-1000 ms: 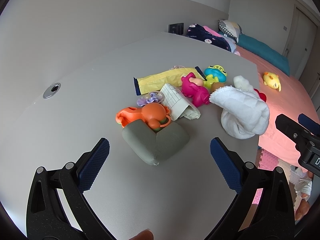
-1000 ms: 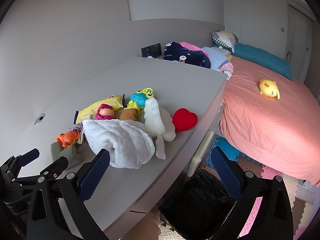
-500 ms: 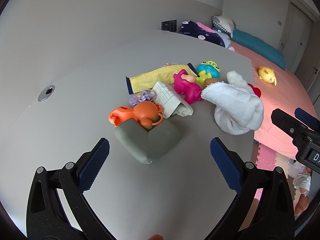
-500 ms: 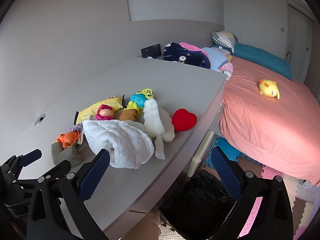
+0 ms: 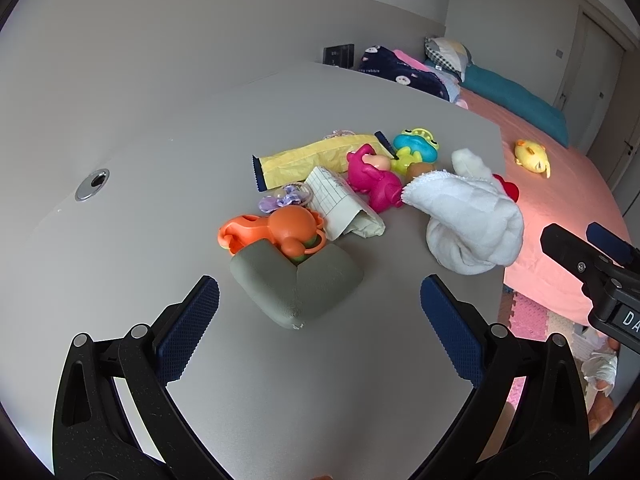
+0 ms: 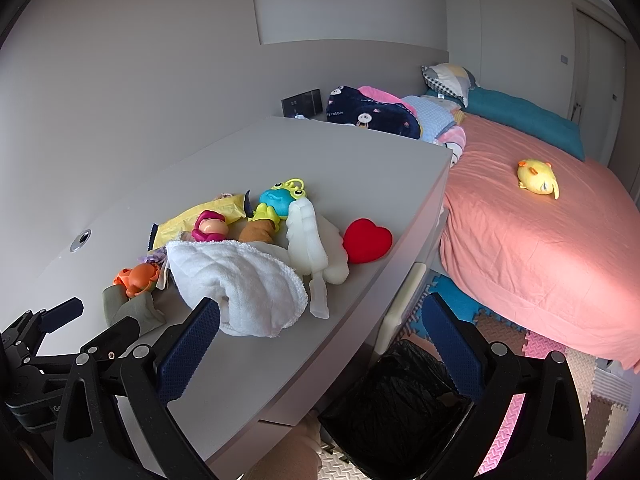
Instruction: Collect trash
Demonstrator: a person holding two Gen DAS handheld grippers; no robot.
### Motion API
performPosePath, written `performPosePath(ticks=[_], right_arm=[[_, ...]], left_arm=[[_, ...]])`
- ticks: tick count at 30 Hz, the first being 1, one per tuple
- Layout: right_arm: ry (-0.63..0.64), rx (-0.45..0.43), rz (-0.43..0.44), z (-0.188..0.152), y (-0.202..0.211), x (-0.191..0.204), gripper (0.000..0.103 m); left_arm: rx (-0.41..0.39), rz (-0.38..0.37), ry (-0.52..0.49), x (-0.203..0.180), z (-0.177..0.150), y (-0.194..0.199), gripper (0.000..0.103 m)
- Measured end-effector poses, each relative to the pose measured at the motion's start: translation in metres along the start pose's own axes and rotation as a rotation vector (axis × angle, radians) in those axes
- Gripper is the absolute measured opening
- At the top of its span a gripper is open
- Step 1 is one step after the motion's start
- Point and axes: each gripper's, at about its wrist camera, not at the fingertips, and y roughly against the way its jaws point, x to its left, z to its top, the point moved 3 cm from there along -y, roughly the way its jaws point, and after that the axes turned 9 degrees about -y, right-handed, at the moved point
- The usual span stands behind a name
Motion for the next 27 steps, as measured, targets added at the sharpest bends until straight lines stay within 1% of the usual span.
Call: performPosePath(ticks=[6,8,11,16,19,27], right_arm=[[0.000,-0.001,0.000,-0.0001,0.0006,0.0000,0.100],[-0.001,-0.001,0.001,-0.0001,0.0006,0.0000,0.100],[-0.001,-0.001,0.000,-0.0002,0.0007,0.0000,0.100],[0.000,-0.001,0.001,-0.0003,0.0008,0.0001,0.100],[0.000,-0.001,0.000,-0.0003,0.0009,0.0002,0.101],[0.002,-0.002,0.004,-0.0003,0.0012,0.0005,0.100]], left_arm=[[0.006,-0.010,0.022,0.0038,0.0005,-0.0006,0.097],[-0.003,0.004,0.027,0.0054,0.0007,0.0005,0.097],[-0.016,0.004,0.036,0.0076,0.0012,0.0030,0.097],[-0.008,0.003,0.037,0.0072,0.0009,0.0016,0.097],[-0.011,0.018,0.027,0.0066,0.0007,0.0017,0.097],[0.007,0.020,0.044,0.0100,-0.0006,-0.0012,0.097]])
